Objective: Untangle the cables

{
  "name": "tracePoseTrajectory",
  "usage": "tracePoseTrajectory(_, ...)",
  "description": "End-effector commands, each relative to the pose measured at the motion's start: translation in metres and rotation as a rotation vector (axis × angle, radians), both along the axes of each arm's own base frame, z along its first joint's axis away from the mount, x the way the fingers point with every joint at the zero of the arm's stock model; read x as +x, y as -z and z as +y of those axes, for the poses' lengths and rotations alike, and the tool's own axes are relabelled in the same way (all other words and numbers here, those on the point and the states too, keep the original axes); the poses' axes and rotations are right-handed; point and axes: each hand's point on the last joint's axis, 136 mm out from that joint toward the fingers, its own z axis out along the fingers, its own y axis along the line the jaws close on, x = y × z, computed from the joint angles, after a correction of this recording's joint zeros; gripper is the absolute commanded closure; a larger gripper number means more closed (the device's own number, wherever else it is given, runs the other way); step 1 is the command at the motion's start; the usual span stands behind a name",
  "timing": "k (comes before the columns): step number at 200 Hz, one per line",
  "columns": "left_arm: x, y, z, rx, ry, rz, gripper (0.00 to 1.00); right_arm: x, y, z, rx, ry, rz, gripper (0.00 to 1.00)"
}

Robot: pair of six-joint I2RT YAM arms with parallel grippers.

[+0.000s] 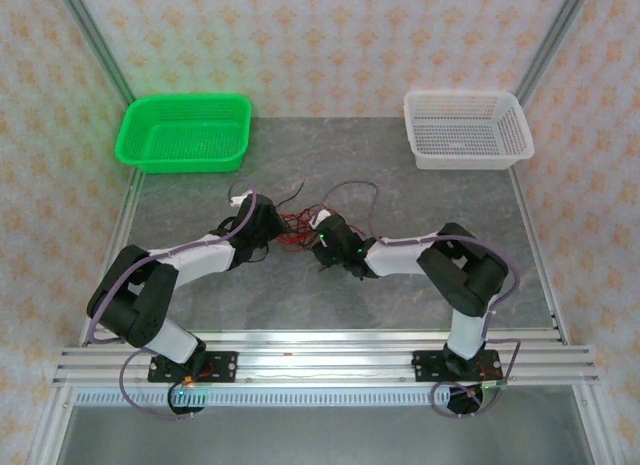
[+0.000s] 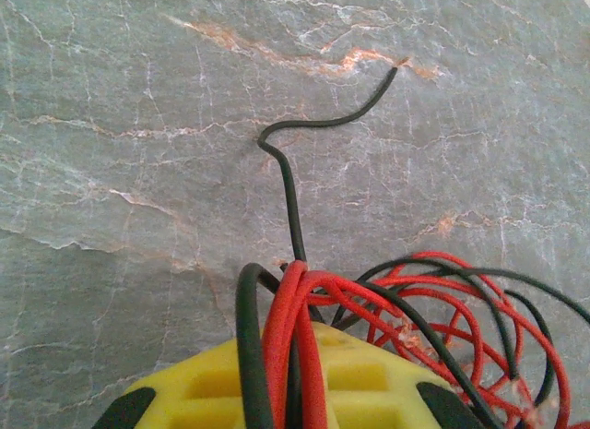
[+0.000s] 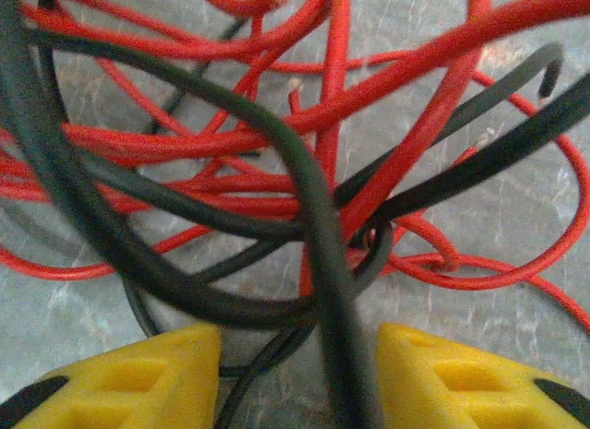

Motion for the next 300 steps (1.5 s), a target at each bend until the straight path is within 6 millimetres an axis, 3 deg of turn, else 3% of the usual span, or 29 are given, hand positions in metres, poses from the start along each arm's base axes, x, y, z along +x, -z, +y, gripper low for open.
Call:
tracePoseTrajectory(1, 0.002, -0.012, -0.002, -0.01, 0.016, -0.008, 1.0, 0.031, -0.028, 0.01, 0.074, 0.068, -0.13, 0.59)
tracePoseTrajectory(9, 0.001, -0.011, -0.002, -0.006, 0.019, -0.004, 1.0, 0.034, -0.029, 0.01, 0.076, 0.073, -0.138, 0.64)
tracePoseTrajectory(31, -0.001, -0.014, -0.001, 0.009, 0.032, -0.001, 1.0, 0.042, -0.029, 0.007, 0.063, 0.077, -0.155, 0.92)
tracePoseTrajectory(46, -0.001, -0.022, 0.006, 0.063, 0.033, -0.003, 1.0, 0.045, -0.027, -0.004, 0.0, 0.081, -0.159, 0.99)
tracePoseTrajectory(70, 0.002, -0.041, 0.029, 0.213, 0.008, -0.008, 1.0, 0.038, -0.026, -0.032, -0.172, 0.063, -0.144, 1.0)
tracePoseTrajectory(103, 0.009, -0.067, 0.047, 0.353, -0.012, -0.032, 1.0, 0.006, -0.012, -0.075, -0.412, 0.001, -0.046, 1.0)
tracePoseTrajectory(132, 0.014, -0.076, 0.048, 0.387, 0.0, -0.068, 1.0, -0.004, -0.013, -0.076, -0.445, -0.003, 0.037, 1.0)
tracePoseTrajectory(164, 0.01, -0.067, 0.05, 0.388, 0.005, -0.076, 1.0, -0.008, -0.015, -0.093, -0.535, 0.06, 0.081, 1.0)
tracePoseTrajectory(176, 0.008, -0.061, 0.046, 0.365, 0.018, -0.079, 0.91, -0.01, -0.013, -0.103, -0.575, 0.089, 0.093, 1.0)
tracePoseTrajectory(203, 0.003, -0.054, 0.034, 0.28, 0.052, -0.101, 0.44, -0.016, -0.01, -0.114, -0.594, 0.143, 0.113, 1.0)
tracePoseTrajectory(217, 0.0, -0.058, 0.03, 0.258, 0.062, -0.119, 0.29, -0.02, -0.009, -0.114, -0.561, 0.164, 0.127, 1.0)
tracePoseTrajectory(257, -0.008, -0.093, 0.041, 0.284, 0.038, -0.175, 0.2, -0.033, -0.015, -0.115, -0.402, 0.239, 0.178, 0.92)
tracePoseTrajectory(287, -0.016, -0.118, 0.053, 0.325, 0.01, -0.195, 0.17, -0.038, -0.028, -0.127, -0.249, 0.362, 0.215, 0.72)
tracePoseTrajectory(300, -0.019, -0.123, 0.053, 0.323, 0.021, -0.191, 0.17, -0.037, -0.039, -0.133, -0.151, 0.43, 0.222, 0.57)
